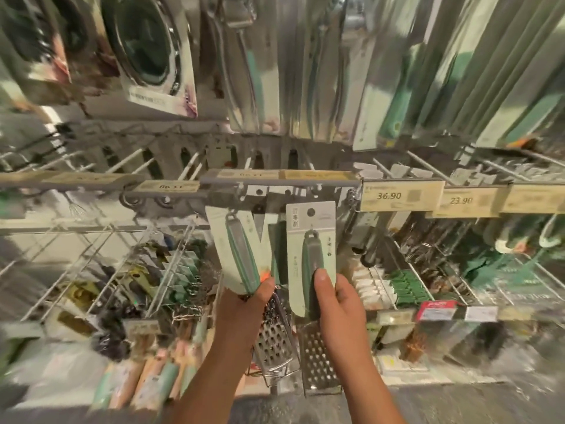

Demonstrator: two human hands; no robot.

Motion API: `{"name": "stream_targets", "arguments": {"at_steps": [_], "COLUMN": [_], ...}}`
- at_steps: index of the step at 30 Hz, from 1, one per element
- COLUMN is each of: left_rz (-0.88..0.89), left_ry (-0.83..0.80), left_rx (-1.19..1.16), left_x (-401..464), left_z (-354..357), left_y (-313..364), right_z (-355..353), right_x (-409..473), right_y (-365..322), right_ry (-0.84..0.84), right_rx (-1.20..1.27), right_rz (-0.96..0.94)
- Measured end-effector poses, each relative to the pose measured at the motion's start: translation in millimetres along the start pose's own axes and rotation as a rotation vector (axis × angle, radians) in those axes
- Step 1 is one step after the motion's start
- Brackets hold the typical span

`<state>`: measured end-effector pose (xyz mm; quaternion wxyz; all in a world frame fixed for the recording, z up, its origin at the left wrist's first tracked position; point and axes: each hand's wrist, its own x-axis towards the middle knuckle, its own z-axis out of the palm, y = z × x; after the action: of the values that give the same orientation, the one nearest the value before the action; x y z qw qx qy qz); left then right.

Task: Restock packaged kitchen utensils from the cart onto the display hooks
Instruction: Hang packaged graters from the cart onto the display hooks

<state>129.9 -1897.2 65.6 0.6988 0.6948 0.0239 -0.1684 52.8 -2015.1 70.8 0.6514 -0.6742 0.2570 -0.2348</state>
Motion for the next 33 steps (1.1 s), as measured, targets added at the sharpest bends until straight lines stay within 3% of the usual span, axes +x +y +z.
{"name": "stream_targets", "arguments": {"at_steps": [9,21,28,33], "left_rz": [0.006,-0.013,-0.123,-0.173], "left_ry": [0.077,0.056,0.004,-0.098], "left_rx": [0.147,0.088,-0.021,-0.098], "left_x": [-9,-10,-12,-15], "left_z": [-7,-43,-43,-35], "left_y": [-2,-4,5,9], "right_z": [-1,19,21,27], "right_x": [-1,8,16,49], "right_y": [-19,-26,-16,-28], "right_ry": [0.062,0.199,0.221,0.150], "right_rx": [-0.095,-0.080,-0.067,-0.125], "right_rz": [-0.042,-0.028,0.018,0.201]}}
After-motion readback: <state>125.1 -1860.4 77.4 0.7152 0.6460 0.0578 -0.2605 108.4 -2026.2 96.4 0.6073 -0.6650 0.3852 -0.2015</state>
